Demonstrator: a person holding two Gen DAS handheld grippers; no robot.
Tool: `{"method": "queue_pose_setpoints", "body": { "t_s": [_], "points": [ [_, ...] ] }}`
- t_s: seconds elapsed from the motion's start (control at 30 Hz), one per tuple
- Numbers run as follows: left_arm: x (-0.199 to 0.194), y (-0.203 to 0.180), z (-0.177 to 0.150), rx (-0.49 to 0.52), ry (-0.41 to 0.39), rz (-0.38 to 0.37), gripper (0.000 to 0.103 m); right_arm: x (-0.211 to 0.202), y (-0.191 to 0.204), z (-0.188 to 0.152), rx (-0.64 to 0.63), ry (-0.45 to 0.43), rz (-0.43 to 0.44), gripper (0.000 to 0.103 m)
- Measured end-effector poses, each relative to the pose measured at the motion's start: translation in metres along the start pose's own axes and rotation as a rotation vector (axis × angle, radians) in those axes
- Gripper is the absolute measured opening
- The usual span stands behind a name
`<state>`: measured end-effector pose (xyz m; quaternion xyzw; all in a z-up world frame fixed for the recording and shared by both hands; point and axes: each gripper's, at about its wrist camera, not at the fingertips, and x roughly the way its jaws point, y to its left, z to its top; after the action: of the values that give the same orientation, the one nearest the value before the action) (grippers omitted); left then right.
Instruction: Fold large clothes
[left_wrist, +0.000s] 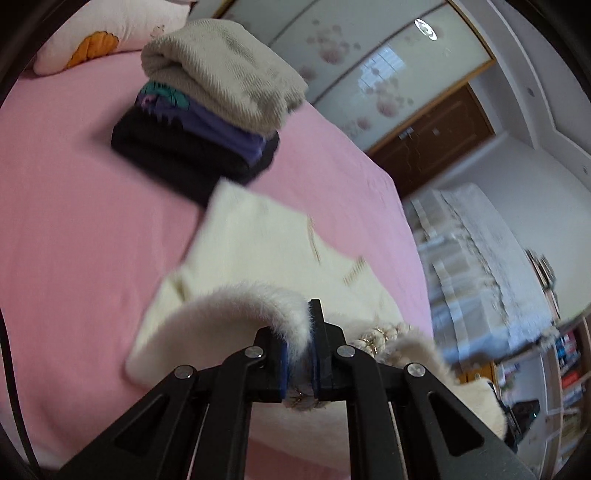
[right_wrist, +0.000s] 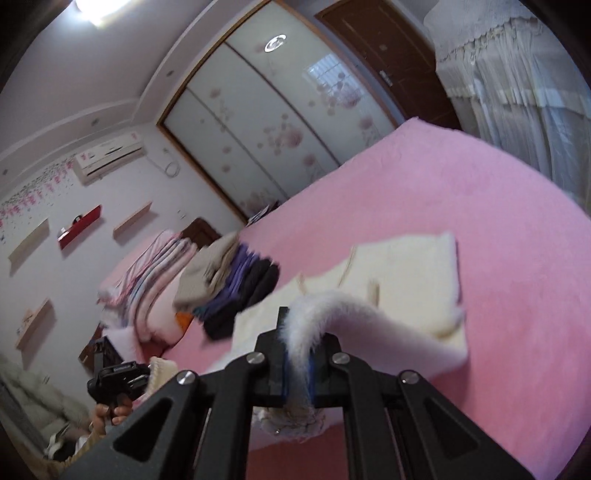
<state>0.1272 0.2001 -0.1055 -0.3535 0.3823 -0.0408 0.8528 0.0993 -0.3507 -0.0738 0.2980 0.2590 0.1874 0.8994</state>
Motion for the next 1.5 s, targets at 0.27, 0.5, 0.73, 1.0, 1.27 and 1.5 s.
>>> {"method": "queue_pose_setpoints", "body": {
  "t_s": [0.27,0.5,0.73,1.0,1.27,1.5],
  "points": [
    [0.128,0.008,0.080,0.007,-0.048,0.165,0.007,0.139,-0.069,0.055,0.096,0.027,-0.209,0.006],
    [0.201,0.015,0.093,0.027,-0.023,0.318,0.006,0.216,-0.111,0.053,0.150,0.099,-0.343,0.006],
    [0.218,0.007,0.098,0.101,-0.052,0.348,0.009,0.230,-0.116,0.061,0.127,0.109,-0.360,0.006],
    [0.211,-0.018,0.091,0.234,-0.042,0.346,0.089,0.233,-0.130,0.079,0.286,0.154,-0.275,0.055],
    [0.196,-0.031,0.091,0.403,-0.123,0.446,0.089,0.211,-0.122,0.094,0.100,0.108,-0.400,0.063],
    [0.215,-0.017,0.081,0.404,-0.141,0.513,0.088,0.238,-0.109,0.084,-0.091,0.162,-0.484,0.063]
  ]
}}
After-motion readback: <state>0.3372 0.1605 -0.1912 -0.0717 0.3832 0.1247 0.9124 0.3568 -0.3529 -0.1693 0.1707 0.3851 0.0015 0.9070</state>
